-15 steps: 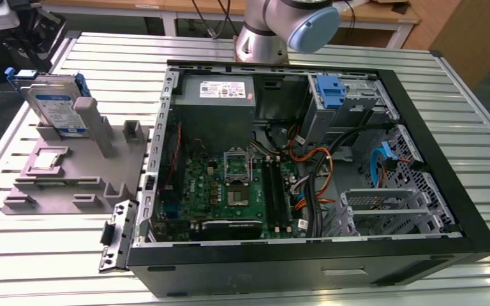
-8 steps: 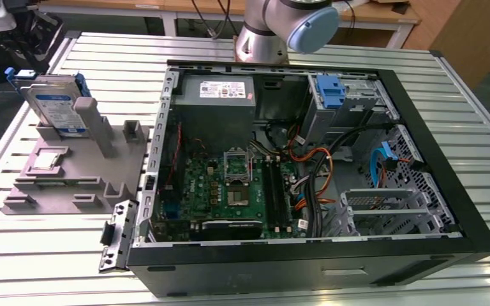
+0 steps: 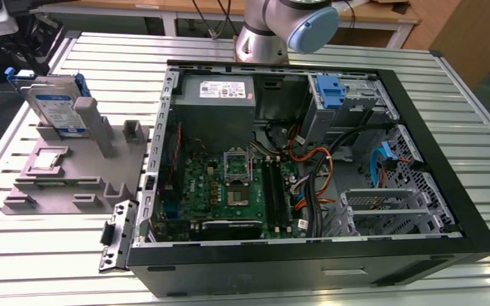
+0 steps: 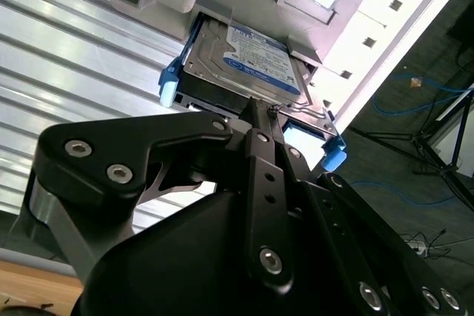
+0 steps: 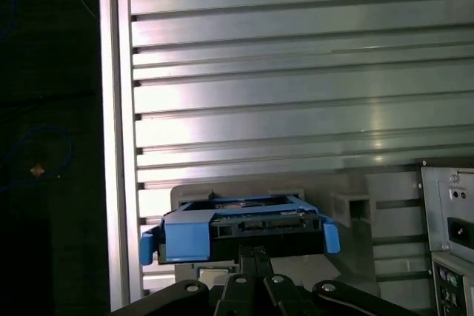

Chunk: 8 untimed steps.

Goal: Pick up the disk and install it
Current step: 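Reach for the disk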

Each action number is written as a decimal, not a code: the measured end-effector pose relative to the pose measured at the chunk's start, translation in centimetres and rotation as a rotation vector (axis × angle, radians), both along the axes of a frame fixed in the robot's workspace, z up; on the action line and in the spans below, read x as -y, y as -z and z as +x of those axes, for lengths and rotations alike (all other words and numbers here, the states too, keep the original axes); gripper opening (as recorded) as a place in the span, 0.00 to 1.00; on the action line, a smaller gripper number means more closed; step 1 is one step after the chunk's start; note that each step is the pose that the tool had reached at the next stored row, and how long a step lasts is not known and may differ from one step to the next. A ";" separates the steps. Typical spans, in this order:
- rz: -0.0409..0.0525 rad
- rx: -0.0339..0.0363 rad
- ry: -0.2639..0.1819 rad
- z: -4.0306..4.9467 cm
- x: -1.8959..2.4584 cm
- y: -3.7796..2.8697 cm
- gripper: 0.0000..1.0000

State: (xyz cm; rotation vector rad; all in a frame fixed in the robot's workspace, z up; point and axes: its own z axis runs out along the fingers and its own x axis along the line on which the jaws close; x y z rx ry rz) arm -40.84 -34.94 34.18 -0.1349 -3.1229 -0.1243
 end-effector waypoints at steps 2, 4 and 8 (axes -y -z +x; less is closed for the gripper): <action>0.0001 0.0001 -0.005 -0.04 0.00 0.11 0.11; 0.0000 -0.0001 -0.022 -0.04 -0.01 0.17 0.11; 0.0001 0.0002 -0.046 -0.08 0.00 0.24 0.11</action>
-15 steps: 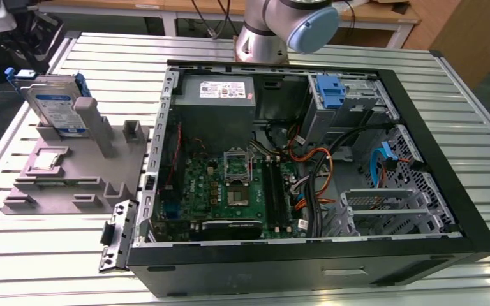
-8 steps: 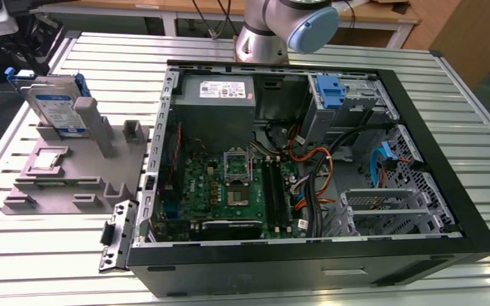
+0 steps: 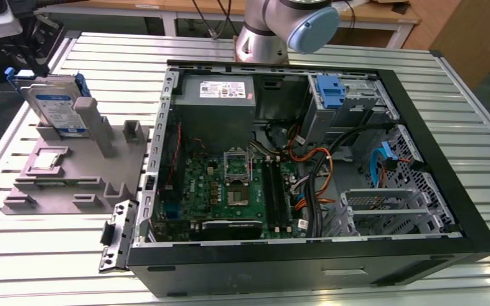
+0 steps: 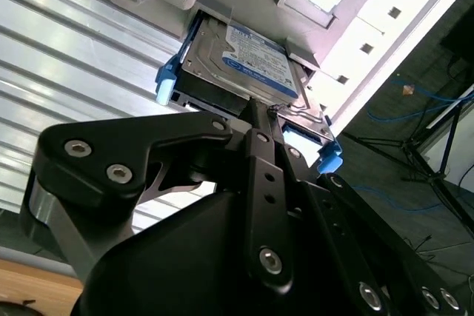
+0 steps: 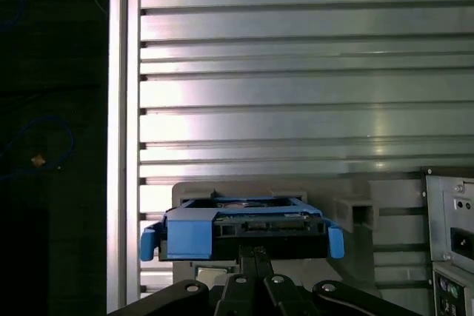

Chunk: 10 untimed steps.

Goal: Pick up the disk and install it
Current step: 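Reach for the disk, then pick up the disk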

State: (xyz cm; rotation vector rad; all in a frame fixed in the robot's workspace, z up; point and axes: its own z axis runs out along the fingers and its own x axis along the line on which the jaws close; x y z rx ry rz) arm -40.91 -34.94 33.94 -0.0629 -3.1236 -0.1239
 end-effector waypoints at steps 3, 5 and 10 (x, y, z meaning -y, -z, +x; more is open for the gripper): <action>0.0000 -0.0001 0.000 -0.13 -0.11 0.09 0.11; 0.0000 -0.0001 0.000 -0.24 -0.18 0.13 0.11; 0.0000 -0.0001 0.000 -0.52 -0.19 0.22 0.11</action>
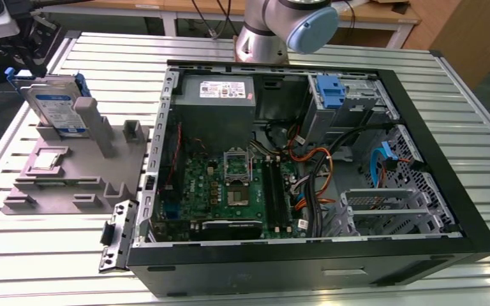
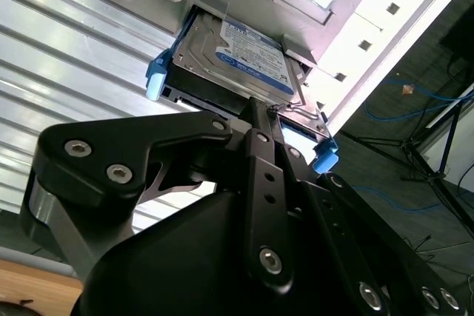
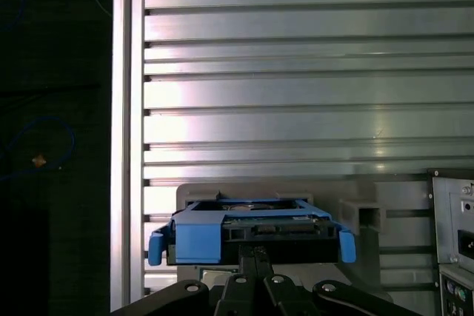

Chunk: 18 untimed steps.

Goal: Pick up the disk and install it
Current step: 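Pick up the disk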

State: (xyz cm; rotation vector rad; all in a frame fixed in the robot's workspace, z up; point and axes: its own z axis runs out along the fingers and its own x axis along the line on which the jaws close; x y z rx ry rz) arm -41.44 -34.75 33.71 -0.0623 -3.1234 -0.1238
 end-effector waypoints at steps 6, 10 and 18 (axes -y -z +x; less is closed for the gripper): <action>0.0000 0.0000 0.000 -0.01 0.00 0.00 0.11; 0.0000 0.0000 -0.002 -0.02 0.00 0.00 0.11; 0.0000 0.0000 -0.064 -0.02 0.00 0.01 0.11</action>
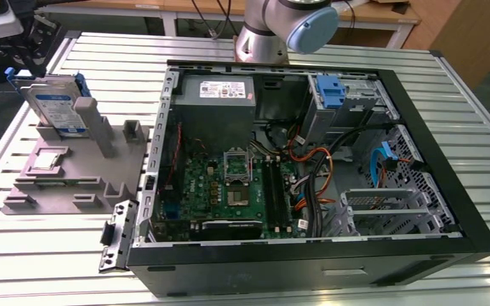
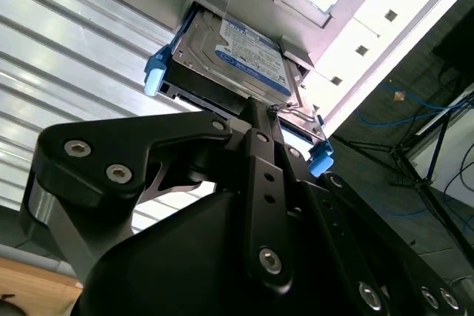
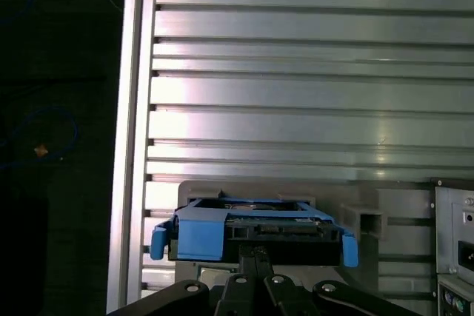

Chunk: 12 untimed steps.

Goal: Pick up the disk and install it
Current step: 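Pick up the disk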

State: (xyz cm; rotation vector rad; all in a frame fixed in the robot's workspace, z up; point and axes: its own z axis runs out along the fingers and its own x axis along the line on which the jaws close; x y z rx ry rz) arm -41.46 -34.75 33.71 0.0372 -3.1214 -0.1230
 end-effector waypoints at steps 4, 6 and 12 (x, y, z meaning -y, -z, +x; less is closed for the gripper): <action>-0.0001 0.0000 -0.065 0.00 0.00 0.00 0.11; 0.0000 0.0000 -0.099 0.00 0.00 0.00 0.11; 0.0000 0.0001 -0.197 0.00 0.00 0.00 0.11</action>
